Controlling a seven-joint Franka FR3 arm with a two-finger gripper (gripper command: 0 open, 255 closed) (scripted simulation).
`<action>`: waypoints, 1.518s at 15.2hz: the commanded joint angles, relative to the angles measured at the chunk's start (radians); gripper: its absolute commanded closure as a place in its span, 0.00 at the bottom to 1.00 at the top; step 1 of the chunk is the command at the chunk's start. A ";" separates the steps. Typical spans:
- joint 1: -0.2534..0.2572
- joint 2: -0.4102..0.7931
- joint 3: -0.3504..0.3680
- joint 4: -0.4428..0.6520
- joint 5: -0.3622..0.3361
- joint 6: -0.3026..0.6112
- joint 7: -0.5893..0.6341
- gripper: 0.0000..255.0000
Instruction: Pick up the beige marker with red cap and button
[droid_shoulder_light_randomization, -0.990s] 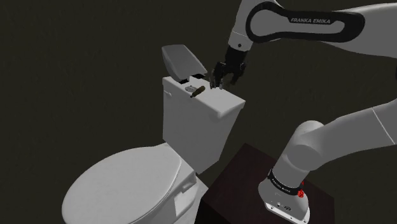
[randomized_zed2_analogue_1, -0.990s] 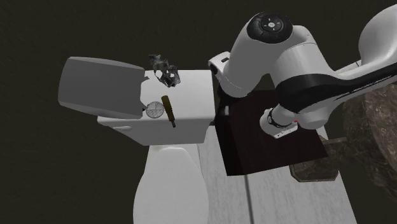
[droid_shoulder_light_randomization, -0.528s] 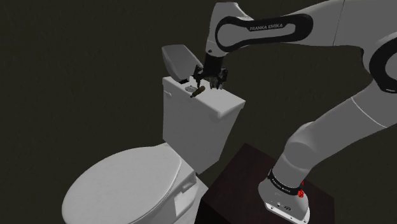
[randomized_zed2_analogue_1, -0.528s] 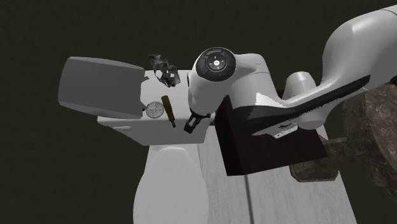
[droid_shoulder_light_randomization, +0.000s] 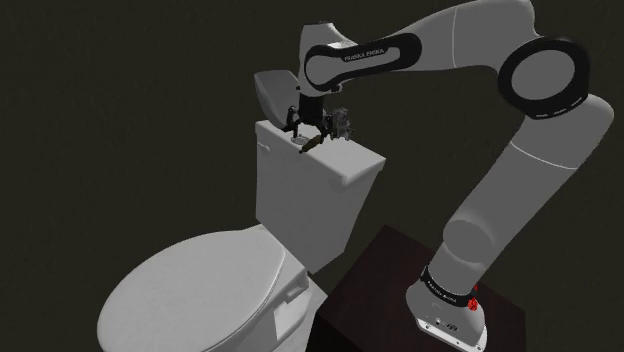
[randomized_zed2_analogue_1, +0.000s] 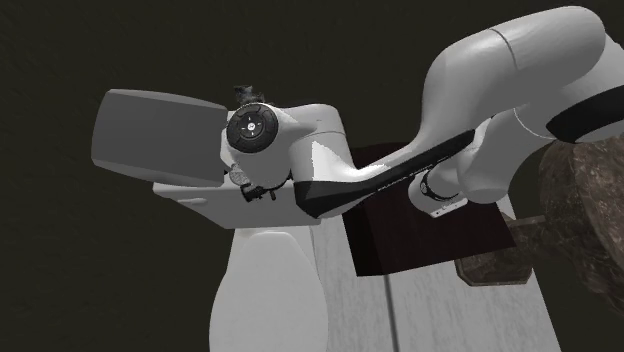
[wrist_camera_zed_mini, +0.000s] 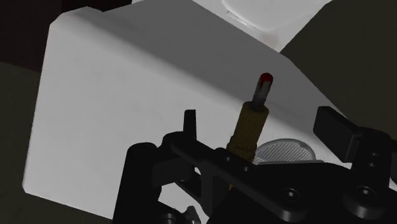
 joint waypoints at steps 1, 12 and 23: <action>-0.011 0.073 -0.002 0.056 -0.028 -0.002 0.111 0.00; -0.008 0.097 -0.004 -0.018 -0.042 0.093 0.130 1.00; -0.009 0.087 -0.004 0.011 -0.036 0.056 0.121 1.00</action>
